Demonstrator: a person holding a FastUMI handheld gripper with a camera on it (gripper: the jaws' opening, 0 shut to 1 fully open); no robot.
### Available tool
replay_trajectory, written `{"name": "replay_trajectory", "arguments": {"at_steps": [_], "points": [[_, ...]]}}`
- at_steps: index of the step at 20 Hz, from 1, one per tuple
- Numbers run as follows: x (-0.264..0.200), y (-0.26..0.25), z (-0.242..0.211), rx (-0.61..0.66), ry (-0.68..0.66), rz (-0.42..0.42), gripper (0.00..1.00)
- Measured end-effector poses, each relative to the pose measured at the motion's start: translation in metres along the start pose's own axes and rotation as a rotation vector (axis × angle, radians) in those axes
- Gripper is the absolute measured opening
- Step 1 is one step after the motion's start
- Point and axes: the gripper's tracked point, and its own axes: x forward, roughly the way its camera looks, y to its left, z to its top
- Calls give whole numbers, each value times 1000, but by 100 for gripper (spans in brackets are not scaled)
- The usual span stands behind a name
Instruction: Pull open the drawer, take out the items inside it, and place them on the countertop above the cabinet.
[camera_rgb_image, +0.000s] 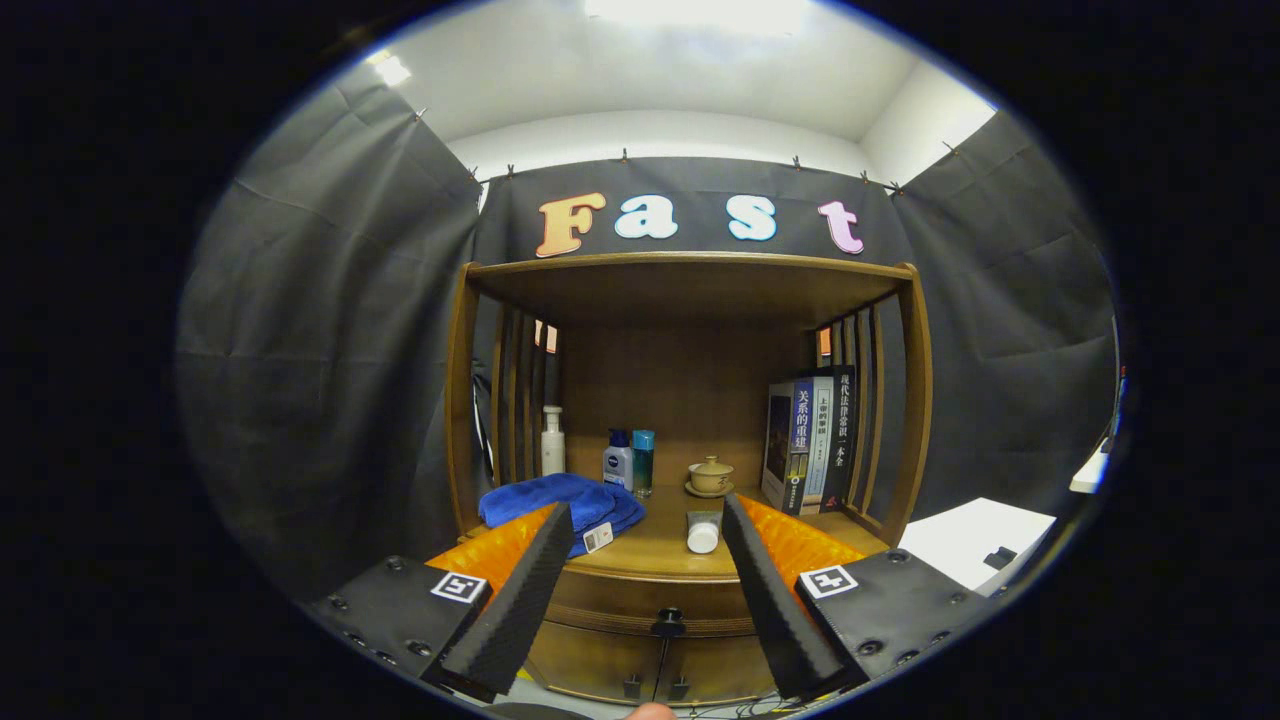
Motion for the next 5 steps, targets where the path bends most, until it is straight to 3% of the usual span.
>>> {"name": "replay_trajectory", "arguments": {"at_steps": [5], "points": [[1, -1, -2, -1, 1, 1, 98]]}}
